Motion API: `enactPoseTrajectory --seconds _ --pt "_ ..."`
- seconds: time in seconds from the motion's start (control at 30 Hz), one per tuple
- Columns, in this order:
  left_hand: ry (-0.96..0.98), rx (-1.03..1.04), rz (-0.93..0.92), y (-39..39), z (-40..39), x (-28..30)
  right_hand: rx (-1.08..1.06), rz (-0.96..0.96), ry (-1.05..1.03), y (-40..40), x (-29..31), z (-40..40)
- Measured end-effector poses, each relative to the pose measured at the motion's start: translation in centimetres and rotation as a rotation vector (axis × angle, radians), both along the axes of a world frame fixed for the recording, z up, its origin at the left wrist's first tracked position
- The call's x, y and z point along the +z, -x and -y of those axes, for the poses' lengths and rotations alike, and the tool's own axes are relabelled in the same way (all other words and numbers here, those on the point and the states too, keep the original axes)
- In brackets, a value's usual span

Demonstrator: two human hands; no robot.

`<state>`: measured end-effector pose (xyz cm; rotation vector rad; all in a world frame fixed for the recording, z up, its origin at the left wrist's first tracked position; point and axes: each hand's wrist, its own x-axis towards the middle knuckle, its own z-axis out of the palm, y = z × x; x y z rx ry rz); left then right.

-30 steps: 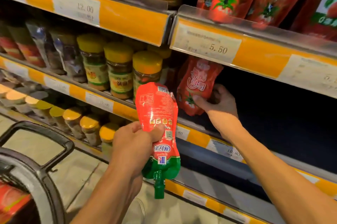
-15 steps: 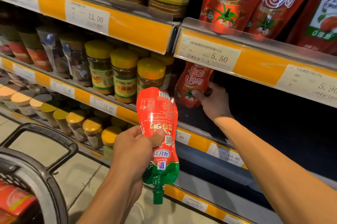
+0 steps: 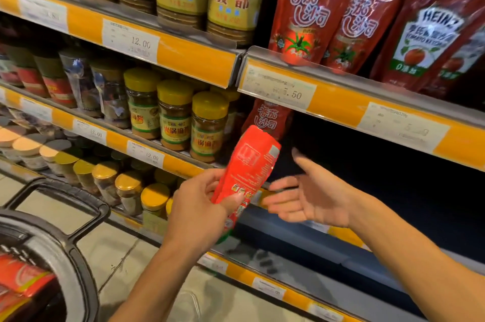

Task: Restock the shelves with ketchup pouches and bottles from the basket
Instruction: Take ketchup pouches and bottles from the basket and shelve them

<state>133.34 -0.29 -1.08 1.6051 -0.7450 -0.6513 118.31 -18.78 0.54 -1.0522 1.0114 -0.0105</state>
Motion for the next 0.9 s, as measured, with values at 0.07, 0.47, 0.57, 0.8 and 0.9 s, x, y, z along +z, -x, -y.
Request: enactPoseTrajectory --seconds 0.07,0.47,0.57,0.8,0.9 --pt "0.03 -0.094 0.183 0.1 -0.1 0.1 0.057 0.059 -0.113 1.7 0.3 0.0" --pt "0.166 -0.354 1.064 0.5 0.0 -1.4 0.243 0.092 0.023 4.6 0.6 -5.0" --pt "0.164 -0.262 1.043 0.4 0.2 -1.9 0.136 0.12 0.118 4.3 0.6 -5.5" --pt "-0.251 0.091 0.81 -0.7 0.7 -3.1 -0.136 0.174 0.434 3.3 0.6 -5.3" --pt "-0.378 -0.001 0.924 -1.4 1.8 -4.1 -0.259 0.216 0.549 2.1 0.2 -4.9"
